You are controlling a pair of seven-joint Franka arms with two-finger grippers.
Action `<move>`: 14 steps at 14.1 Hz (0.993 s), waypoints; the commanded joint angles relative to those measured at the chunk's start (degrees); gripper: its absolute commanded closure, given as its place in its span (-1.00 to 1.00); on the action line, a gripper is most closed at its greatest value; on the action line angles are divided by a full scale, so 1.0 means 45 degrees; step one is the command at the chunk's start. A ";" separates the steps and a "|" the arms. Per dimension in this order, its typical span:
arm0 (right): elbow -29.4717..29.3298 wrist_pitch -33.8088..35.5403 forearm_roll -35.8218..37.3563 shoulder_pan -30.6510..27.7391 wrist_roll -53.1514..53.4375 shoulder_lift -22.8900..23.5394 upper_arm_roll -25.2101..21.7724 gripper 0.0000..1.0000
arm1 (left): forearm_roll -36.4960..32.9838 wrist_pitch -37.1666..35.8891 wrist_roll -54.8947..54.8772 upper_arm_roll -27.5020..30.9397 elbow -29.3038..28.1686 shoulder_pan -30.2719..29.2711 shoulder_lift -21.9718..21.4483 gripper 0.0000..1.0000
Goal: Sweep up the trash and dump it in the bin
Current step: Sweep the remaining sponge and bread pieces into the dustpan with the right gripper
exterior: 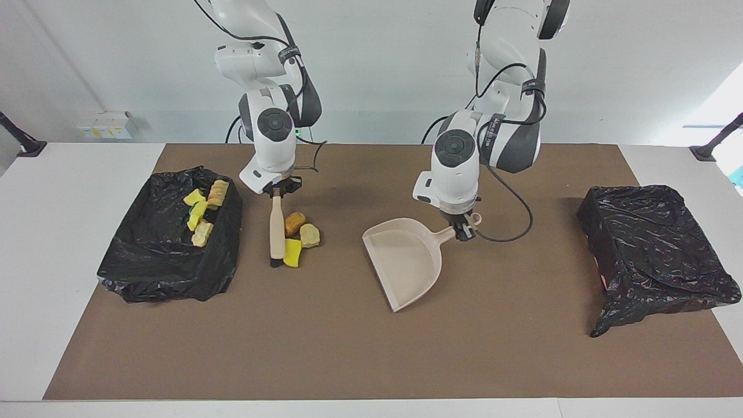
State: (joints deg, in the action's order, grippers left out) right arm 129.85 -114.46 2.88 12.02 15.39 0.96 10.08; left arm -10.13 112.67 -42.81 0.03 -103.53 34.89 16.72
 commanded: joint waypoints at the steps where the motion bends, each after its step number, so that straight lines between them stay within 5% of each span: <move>1: -0.0026 -0.0578 -0.0911 0.0588 0.0135 0.0392 0.0046 1.00 | -0.0308 0.1190 -0.0097 0.0189 -0.2554 0.0819 -0.1702 1.00; 8: -0.1548 -0.0971 -0.3960 0.1880 0.0563 0.0960 0.0046 1.00 | -0.0308 0.1972 0.0879 0.0131 -0.3359 0.1836 -0.2134 1.00; 14: -0.3697 0.2561 -0.3494 0.0476 0.0468 0.0081 -0.0130 1.00 | -0.0172 0.3496 0.0704 0.0111 -0.3750 0.1157 -0.2018 1.00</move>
State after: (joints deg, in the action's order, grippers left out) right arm 115.28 -106.77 -13.50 17.15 17.82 2.27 9.24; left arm -11.10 125.70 -39.53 0.24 -118.34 41.96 8.93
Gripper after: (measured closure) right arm 0.736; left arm 0.687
